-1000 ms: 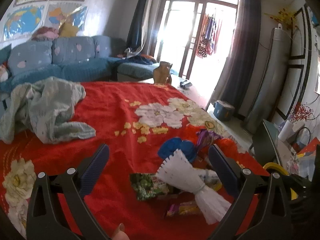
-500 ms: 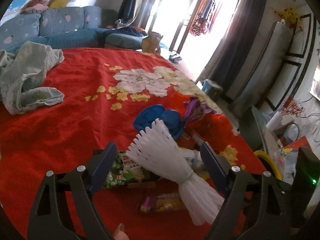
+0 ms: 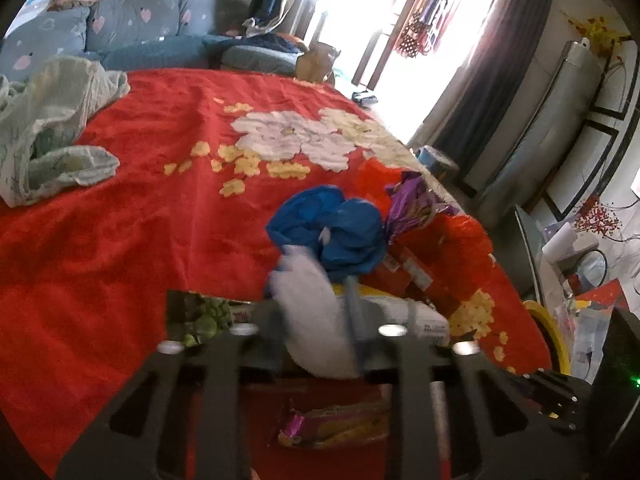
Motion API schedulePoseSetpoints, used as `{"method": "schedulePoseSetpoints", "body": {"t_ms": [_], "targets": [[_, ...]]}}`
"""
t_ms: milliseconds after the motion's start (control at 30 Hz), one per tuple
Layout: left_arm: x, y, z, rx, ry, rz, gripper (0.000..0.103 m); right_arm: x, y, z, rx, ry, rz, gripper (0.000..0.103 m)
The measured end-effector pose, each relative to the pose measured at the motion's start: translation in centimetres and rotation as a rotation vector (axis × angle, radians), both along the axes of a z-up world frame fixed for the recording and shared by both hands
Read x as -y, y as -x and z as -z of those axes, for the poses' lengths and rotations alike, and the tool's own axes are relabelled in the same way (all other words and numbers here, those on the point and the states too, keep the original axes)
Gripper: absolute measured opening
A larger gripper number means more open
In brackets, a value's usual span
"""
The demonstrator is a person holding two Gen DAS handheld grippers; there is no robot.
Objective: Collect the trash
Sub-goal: 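Grasp the white mesh bundle with the left tool while the right tool grasps the chocolate bar, then carry the white bundle and chocolate bar over the trash bin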
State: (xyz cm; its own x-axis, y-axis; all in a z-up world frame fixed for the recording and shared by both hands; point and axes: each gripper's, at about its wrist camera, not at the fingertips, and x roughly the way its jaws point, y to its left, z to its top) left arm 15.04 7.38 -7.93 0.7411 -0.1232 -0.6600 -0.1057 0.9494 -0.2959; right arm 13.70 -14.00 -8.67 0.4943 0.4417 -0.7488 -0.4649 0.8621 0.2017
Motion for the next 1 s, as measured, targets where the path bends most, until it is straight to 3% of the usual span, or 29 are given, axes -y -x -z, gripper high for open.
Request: {"method": "schedulePoseSetpoints", "body": {"t_ms": [500, 1000], "targets": [[-0.1, 2.6, -4.2, 0.122, 0.024, 0.008, 0.012, 0.8, 0.5, -1.9, 0.043, -0.034, 0.0, 0.011], [3.5, 4.3, -7.8, 0.212, -0.011, 0.083, 0.012, 3.6, 1.6, -5.2, 0.084, -0.088, 0.028, 0.011]]}}
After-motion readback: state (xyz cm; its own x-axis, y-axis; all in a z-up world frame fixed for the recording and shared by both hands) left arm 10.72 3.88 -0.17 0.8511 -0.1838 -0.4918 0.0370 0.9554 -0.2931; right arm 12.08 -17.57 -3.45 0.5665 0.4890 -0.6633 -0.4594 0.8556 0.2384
